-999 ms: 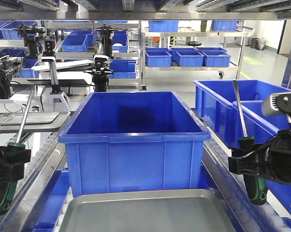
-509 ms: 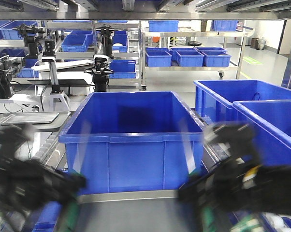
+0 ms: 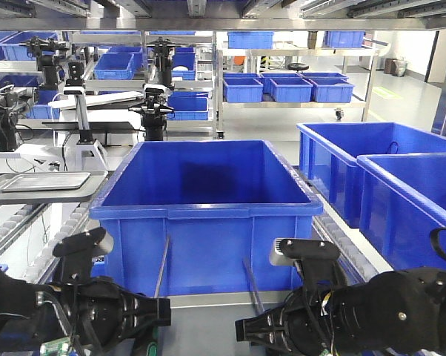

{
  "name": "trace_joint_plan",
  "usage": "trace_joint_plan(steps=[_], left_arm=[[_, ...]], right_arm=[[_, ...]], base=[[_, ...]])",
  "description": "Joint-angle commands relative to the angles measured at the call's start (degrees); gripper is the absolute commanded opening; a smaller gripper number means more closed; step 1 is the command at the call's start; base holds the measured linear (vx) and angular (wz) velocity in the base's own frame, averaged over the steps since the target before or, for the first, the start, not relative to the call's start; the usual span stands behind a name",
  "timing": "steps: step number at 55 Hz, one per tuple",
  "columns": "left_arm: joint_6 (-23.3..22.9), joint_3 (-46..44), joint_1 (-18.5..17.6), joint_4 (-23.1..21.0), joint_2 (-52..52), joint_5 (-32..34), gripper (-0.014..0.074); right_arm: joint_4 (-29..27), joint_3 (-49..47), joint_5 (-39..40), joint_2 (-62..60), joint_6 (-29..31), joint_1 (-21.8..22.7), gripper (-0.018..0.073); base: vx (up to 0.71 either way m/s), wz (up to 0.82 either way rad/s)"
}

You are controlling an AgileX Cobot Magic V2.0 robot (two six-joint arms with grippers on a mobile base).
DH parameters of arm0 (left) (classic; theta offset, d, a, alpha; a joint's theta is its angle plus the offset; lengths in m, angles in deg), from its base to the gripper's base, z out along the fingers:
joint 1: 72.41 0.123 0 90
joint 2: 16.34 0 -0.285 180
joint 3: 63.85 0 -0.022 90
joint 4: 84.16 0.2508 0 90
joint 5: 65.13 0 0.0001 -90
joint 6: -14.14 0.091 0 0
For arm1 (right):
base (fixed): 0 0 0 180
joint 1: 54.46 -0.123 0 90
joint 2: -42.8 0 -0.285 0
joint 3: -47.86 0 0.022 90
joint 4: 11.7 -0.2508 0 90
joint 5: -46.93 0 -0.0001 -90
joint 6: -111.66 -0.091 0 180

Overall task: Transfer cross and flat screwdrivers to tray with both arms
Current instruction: 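Lower both screwdrivers down onto the grey metal tray, then open both grippers to release the screwdrivers on the tray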

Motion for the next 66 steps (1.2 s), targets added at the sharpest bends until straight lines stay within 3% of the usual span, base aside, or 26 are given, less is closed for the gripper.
trace_joint_plan(steps=[1,14,20,26,34,50,66], left_arm=[[-0.4,-1.8,-0.3,-2.4,1.3,2.4,0.015],[-0.4,-1.8,-0.3,-2.4,1.2,1.0,0.0409],[-0.4,-1.9,-0.3,-2.4,1.3,1.1,0.053],[1.0,-2.7,-0.3,-1.8,2.4,1.4,0.0595],[5.1,-4.6,-0.3,-1.9,5.7,1.7,0.0598],[5.6,-5.3,-0.3,-2.0,15.2,3.1,0.0575],[5.6,-5.3,-0.3,-2.0,15.9,2.8,0.0575]], right_arm=[[-1.0,-2.0,2.8,-1.9,-0.2,0.1,0.0223],[-0.7,-2.0,2.3,-2.6,0.6,0.1,0.0496],[-0.2,-2.0,2.6,-4.1,1.2,0.1,0.0543],[0.1,-2.1,3.1,-6.9,1.2,0.1,0.0544],[1.7,-2.1,5.4,-11.5,1.2,0.1,0.0544],[1.7,-2.1,7.0,-15.2,1.2,0.1,0.0544],[1.7,-2.1,6.9,-15.2,1.2,0.1,0.0544]], base=[[0.0,0.0],[0.0,0.0],[0.0,0.0],[0.0,0.0],[0.0,0.0],[0.0,0.0],[0.0,0.0]])
